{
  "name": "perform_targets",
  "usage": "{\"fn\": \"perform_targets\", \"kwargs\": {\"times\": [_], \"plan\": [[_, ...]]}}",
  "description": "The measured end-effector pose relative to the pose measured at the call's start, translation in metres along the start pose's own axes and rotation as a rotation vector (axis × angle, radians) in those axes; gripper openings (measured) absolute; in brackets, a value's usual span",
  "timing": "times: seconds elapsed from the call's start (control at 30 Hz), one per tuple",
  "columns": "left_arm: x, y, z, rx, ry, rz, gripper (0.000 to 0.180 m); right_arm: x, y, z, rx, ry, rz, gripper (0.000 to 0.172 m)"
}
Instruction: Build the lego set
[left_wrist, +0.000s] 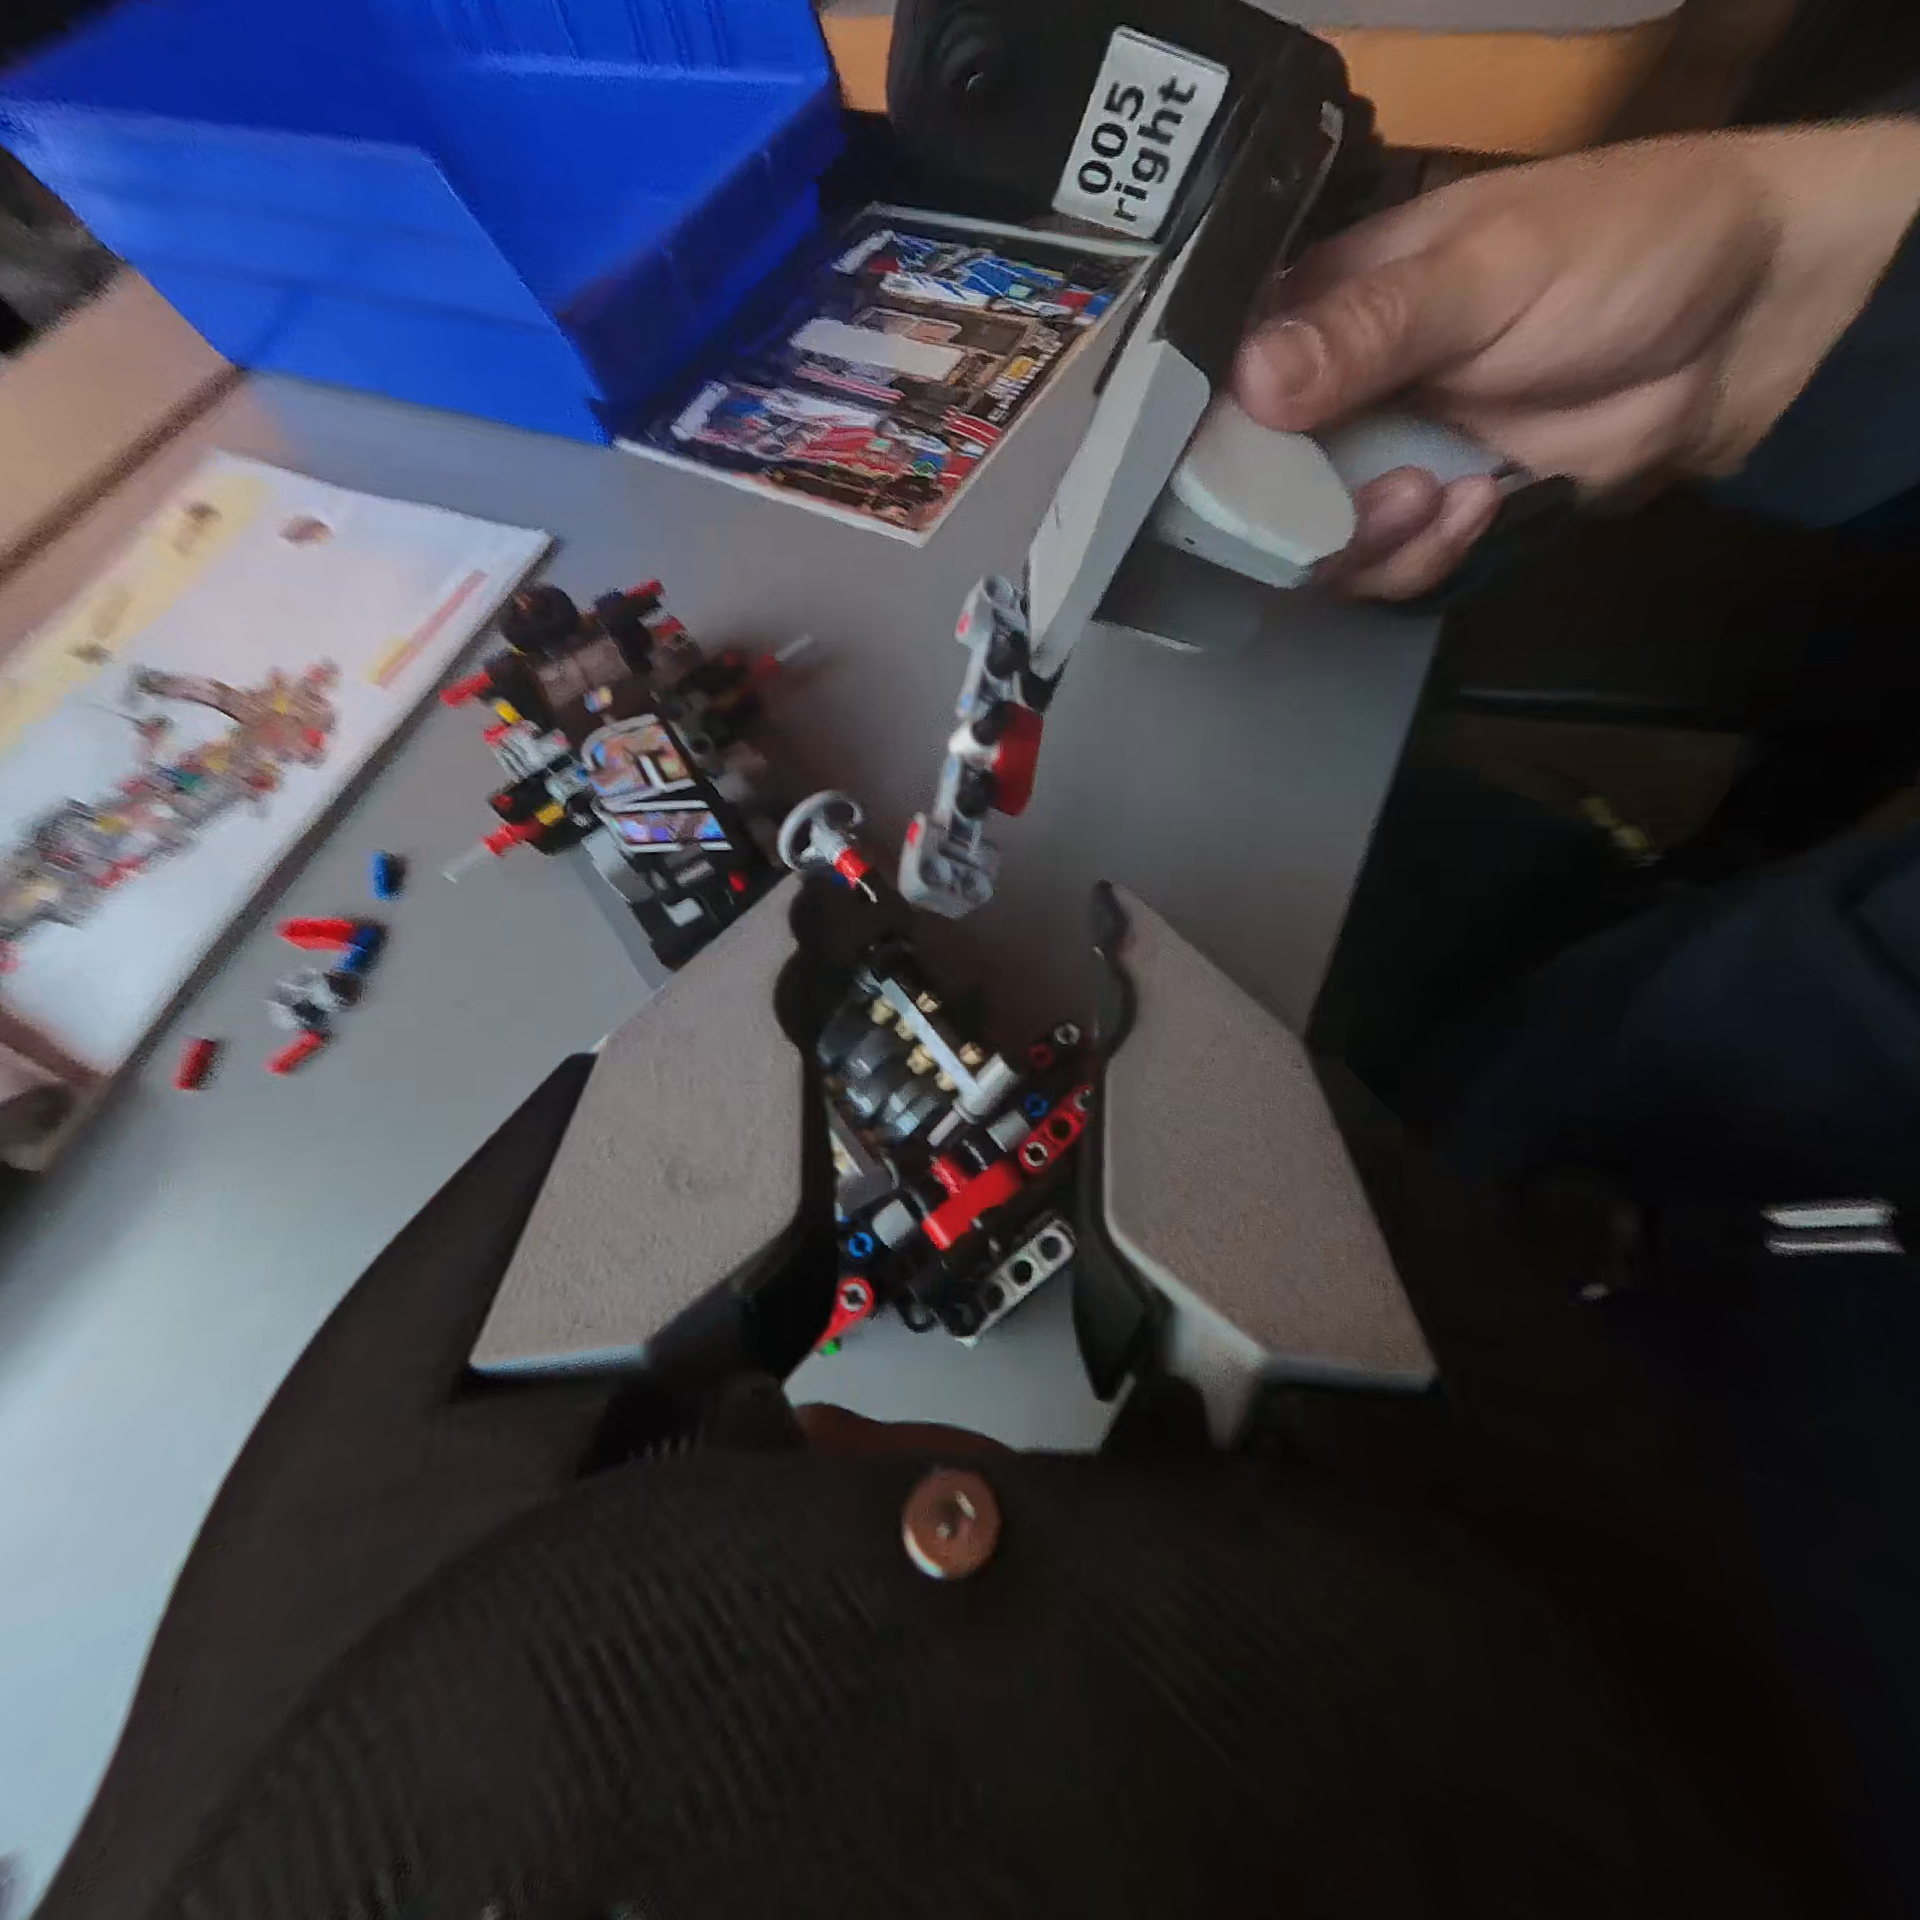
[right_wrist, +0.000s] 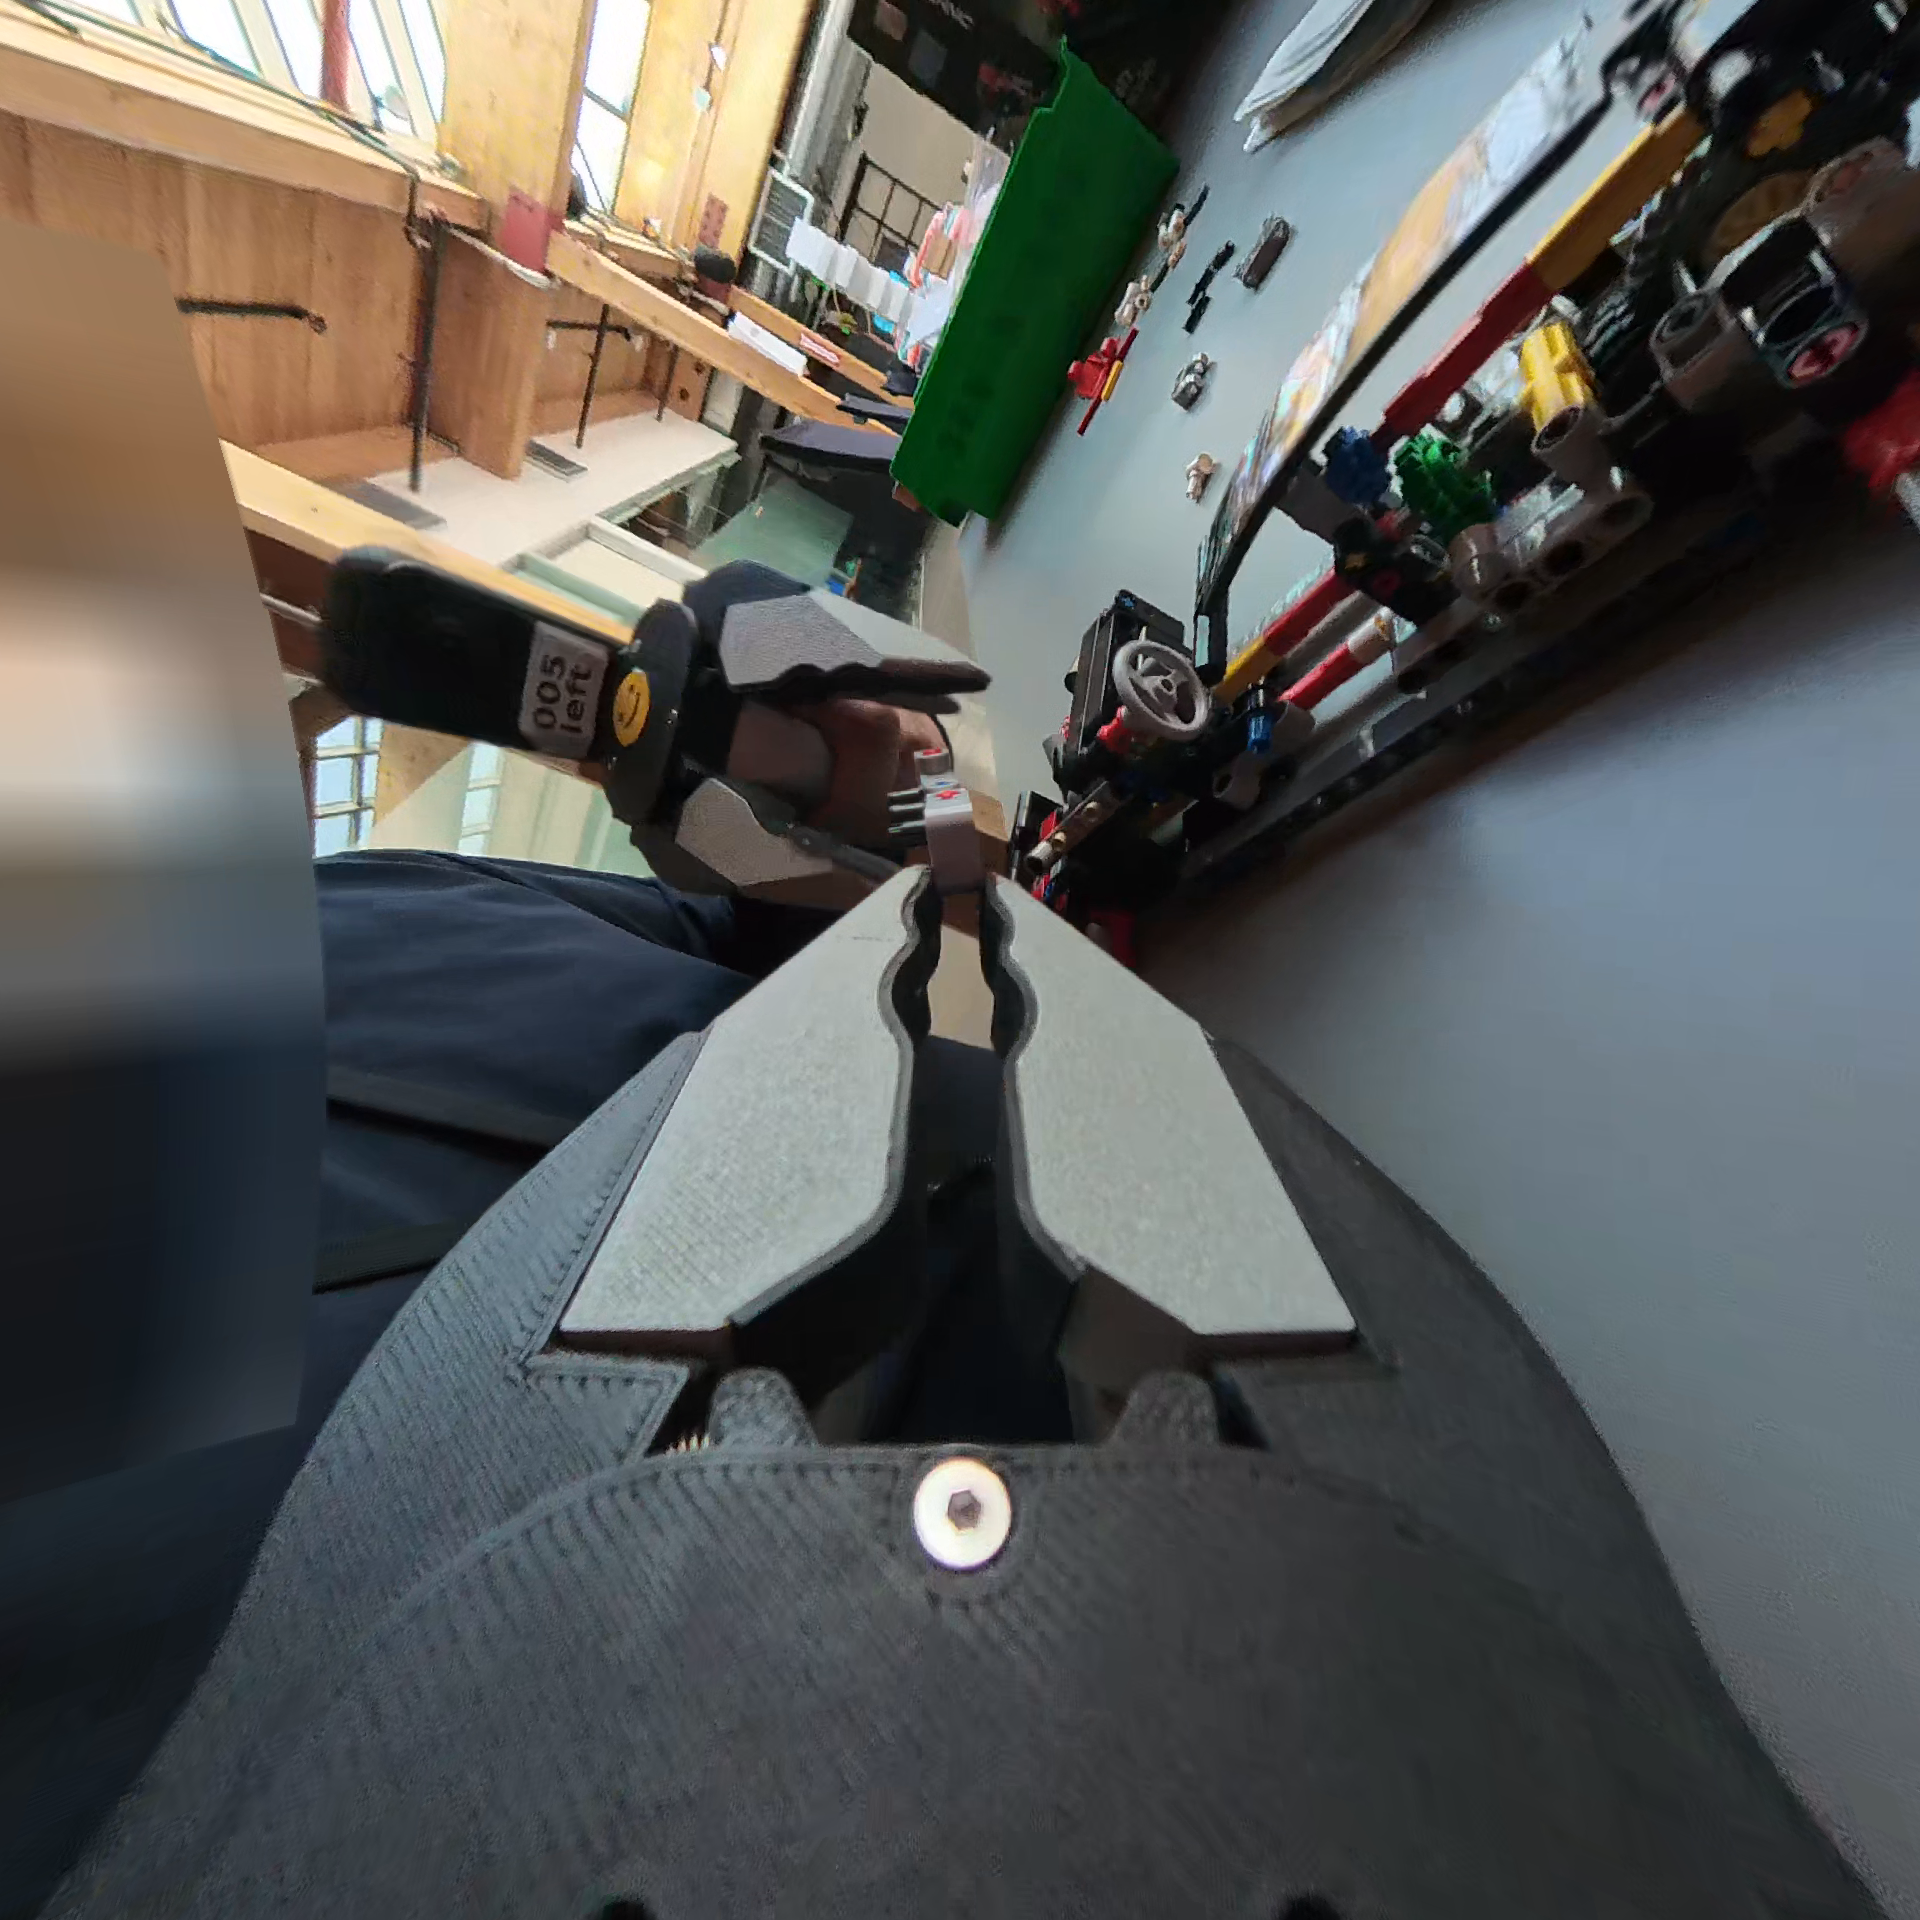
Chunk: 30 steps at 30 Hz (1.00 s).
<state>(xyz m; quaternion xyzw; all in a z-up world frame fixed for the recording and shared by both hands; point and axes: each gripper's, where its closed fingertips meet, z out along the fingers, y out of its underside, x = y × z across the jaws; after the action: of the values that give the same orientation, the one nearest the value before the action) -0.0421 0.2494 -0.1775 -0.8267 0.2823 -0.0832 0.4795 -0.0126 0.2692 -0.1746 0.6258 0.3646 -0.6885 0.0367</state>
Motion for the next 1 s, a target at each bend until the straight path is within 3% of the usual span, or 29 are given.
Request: {"fn": "perform_targets", "kwargs": {"times": [0.07,0.17,0.3,0.43,0.6,0.9,1.0], "plan": [[-0.001,-0.007,0.001,0.036,-0.080,0.142,0.030,0.002,0.007,0.002,-0.030,0.011,0.017,0.004],[-0.001,-0.001,0.008,-0.001,-0.118,0.237,0.022,0.002,0.012,0.004,-0.048,0.006,0.042,0.004],[0.003,-0.001,0.010,0.000,-0.090,0.202,0.043,0.006,0.015,0.000,-0.052,-0.023,0.089,0.004],[0.007,0.001,0.014,-0.026,-0.051,0.165,0.038,0.011,0.013,-0.004,-0.043,-0.007,0.087,0.004],[0.006,0.003,0.019,-0.056,-0.075,0.178,0.018,0.007,0.009,-0.005,-0.031,-0.065,0.135,0.004],[0.006,0.008,0.023,-0.070,-0.099,0.169,0.016,0.011,0.010,-0.004,-0.037,-0.046,0.140,0.004],[0.005,0.011,0.023,-0.076,-0.097,0.149,0.015,0.016,0.010,-0.003,-0.026,0.026,0.078,0.005]]}}
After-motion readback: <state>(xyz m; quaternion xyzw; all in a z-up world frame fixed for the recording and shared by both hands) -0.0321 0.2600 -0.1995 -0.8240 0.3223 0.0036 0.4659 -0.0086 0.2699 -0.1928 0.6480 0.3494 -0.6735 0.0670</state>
